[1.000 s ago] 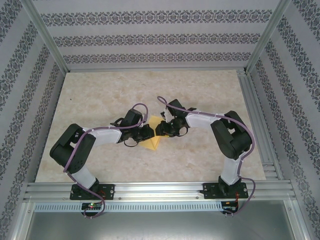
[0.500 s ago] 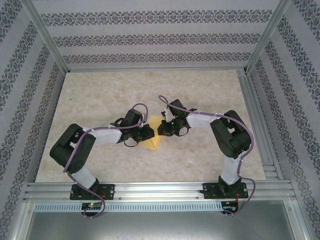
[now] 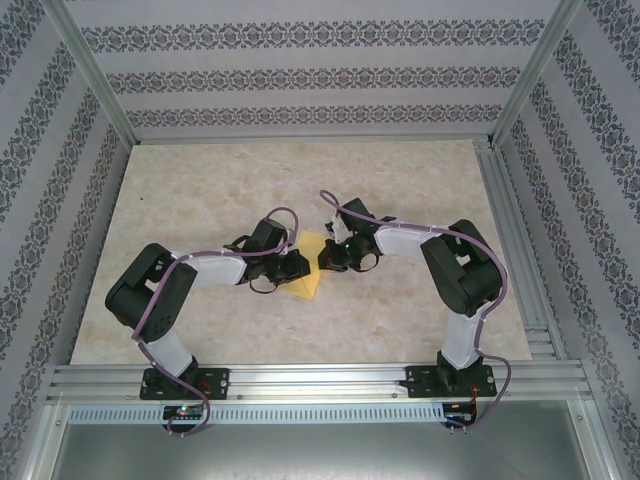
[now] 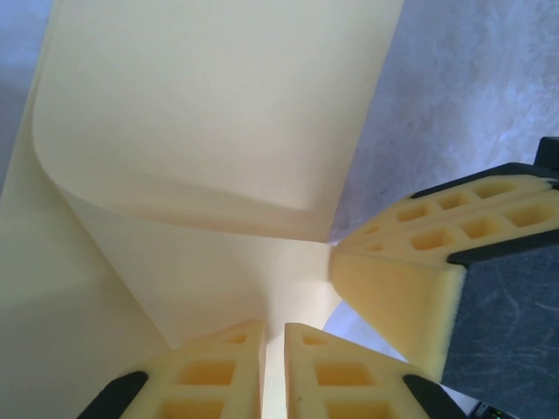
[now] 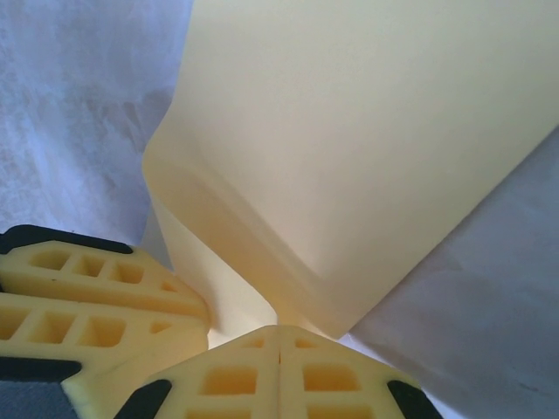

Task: Fold a paper plane with a square sheet of paper (pick it up from the middle)
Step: Fold the triangle a second time at the center of the table.

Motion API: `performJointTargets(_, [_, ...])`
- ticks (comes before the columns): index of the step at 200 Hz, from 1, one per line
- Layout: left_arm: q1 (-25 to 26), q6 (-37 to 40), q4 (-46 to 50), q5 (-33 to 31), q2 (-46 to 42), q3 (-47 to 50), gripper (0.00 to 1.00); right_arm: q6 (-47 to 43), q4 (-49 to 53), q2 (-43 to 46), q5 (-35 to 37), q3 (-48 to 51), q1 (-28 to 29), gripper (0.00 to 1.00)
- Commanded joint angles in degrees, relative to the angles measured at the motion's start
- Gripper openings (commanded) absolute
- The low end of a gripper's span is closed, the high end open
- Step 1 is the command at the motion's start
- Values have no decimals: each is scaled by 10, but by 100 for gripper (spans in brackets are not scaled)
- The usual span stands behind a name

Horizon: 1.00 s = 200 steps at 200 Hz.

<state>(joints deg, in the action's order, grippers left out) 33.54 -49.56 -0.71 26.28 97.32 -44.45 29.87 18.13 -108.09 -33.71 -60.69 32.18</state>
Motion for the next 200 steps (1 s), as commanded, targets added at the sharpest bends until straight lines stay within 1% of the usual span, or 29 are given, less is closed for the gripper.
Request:
performJointTargets(1, [6,11,-5,3,5,-13,15,-10,-12,-12,12,-1,-2,6])
performJointTargets(73, [7,10,-7,10,9,-13,16,-9,-10,-28,11,-10,-2,7])
performJointTargets(104, [16,6,-2,15,-9,-17,18,-9,-6,-34,14,-12,-1,7])
performJointTargets(147, [39,10,24,1,-27,-24,19,-11,-3,-35,20,-13,-1,8])
performJointTargets(200, [45,7,46,-19,-4,-18,18,-12,1,-39,25,-14,-2,8])
